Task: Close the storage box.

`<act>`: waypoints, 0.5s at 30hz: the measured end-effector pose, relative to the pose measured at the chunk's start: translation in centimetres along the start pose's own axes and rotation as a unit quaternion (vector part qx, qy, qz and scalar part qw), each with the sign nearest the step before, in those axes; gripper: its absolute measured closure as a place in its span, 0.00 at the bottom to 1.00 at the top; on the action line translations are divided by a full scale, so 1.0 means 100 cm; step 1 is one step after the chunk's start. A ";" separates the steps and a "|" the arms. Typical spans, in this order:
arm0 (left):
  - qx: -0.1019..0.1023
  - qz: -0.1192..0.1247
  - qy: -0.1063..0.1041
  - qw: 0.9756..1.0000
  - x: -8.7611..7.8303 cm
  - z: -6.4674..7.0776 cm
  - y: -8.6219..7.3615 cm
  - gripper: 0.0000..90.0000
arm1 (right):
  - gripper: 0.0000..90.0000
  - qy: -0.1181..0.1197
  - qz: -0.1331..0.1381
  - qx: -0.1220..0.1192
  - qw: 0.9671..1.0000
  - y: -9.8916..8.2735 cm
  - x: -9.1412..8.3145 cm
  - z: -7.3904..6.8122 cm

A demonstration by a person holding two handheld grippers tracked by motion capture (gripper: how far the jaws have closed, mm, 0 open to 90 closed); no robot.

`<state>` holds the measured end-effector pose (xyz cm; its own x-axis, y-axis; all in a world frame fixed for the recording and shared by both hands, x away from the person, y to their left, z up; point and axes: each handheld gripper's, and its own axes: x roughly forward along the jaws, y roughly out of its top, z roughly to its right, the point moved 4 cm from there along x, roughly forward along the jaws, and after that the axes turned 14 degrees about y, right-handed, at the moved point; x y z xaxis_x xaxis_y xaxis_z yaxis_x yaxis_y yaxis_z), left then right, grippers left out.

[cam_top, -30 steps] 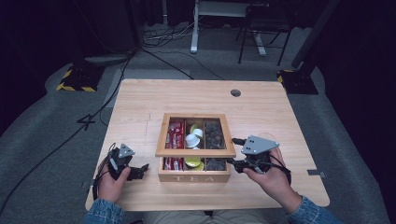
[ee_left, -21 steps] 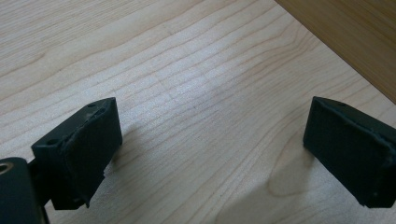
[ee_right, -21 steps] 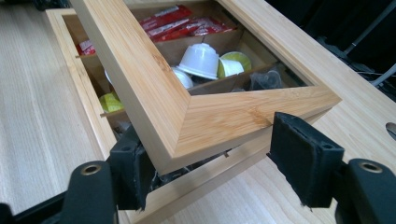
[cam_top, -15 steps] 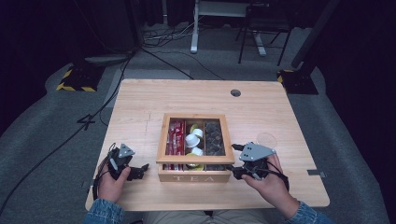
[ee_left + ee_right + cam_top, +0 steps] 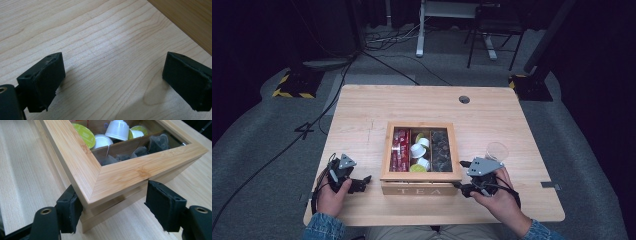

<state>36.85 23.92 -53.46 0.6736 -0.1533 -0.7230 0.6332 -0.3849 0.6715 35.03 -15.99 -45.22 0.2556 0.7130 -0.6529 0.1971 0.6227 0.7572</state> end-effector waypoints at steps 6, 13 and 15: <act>-0.002 0.000 -0.001 1.000 0.000 0.000 0.000 0.05 | 0.33 0.011 -0.003 0.010 1.000 -0.001 0.000 -0.001; -0.002 0.001 -0.001 1.000 0.001 0.000 0.000 0.05 | 0.30 0.026 -0.038 0.015 0.999 -0.007 0.007 -0.006; -0.002 0.002 -0.002 1.000 0.001 0.000 0.000 0.05 | 0.27 0.030 -0.024 0.027 0.999 -0.007 0.007 -0.006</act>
<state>36.89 23.87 -53.49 0.6744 -0.1575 -0.7214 0.6325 -0.3807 0.6745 34.49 -15.74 -46.20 0.1873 0.7022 -0.6869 0.2583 0.6394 0.7242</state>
